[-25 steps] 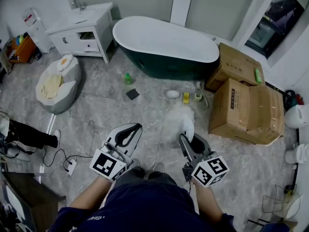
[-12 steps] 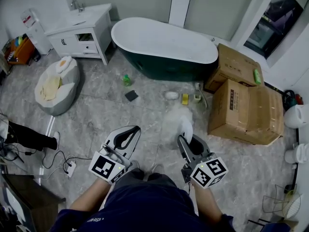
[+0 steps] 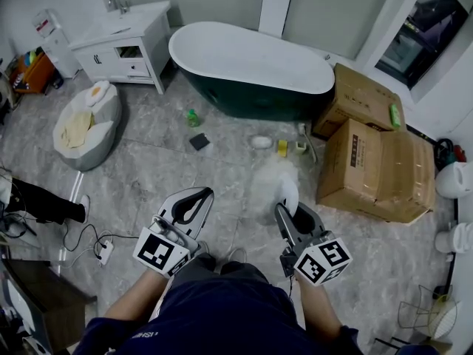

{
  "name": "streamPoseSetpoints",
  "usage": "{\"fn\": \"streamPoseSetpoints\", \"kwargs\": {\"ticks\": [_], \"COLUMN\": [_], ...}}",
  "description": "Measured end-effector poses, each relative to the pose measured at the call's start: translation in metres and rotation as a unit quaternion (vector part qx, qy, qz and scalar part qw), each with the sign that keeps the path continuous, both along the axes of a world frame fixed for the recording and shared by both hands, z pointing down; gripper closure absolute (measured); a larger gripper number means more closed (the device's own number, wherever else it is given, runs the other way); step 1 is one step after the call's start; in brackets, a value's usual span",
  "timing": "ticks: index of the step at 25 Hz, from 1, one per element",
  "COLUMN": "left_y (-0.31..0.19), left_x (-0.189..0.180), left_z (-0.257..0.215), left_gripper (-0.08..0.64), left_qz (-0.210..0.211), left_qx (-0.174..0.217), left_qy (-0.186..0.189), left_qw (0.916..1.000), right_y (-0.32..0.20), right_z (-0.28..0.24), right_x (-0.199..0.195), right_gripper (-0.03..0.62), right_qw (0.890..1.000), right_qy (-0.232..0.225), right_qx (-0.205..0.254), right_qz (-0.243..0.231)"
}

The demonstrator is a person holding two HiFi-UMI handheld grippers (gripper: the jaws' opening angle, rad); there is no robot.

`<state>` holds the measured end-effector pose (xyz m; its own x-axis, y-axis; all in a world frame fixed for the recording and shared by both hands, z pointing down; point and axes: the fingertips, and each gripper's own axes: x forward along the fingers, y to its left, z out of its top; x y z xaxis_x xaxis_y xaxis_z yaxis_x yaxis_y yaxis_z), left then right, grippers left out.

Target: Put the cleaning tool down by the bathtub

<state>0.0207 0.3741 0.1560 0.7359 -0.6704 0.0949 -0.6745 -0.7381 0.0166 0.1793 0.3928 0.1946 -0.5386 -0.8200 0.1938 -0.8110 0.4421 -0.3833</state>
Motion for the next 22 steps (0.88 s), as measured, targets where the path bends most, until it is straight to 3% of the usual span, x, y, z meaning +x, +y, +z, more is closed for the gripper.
{"fn": "streamPoseSetpoints", "kwargs": {"ticks": [22], "left_y": [-0.06], "left_x": [0.026], "left_z": [0.013], "left_gripper": [0.526], "left_qz": [-0.02], "left_qx": [-0.005], "left_qy": [0.0], "left_qw": [0.9998], "right_y": [-0.062], "right_z": [0.013], "right_x": [0.037], "right_gripper": [0.499], "right_qw": [1.0], "right_qy": [0.005], "right_qx": [-0.001], "right_qz": [-0.006]}}
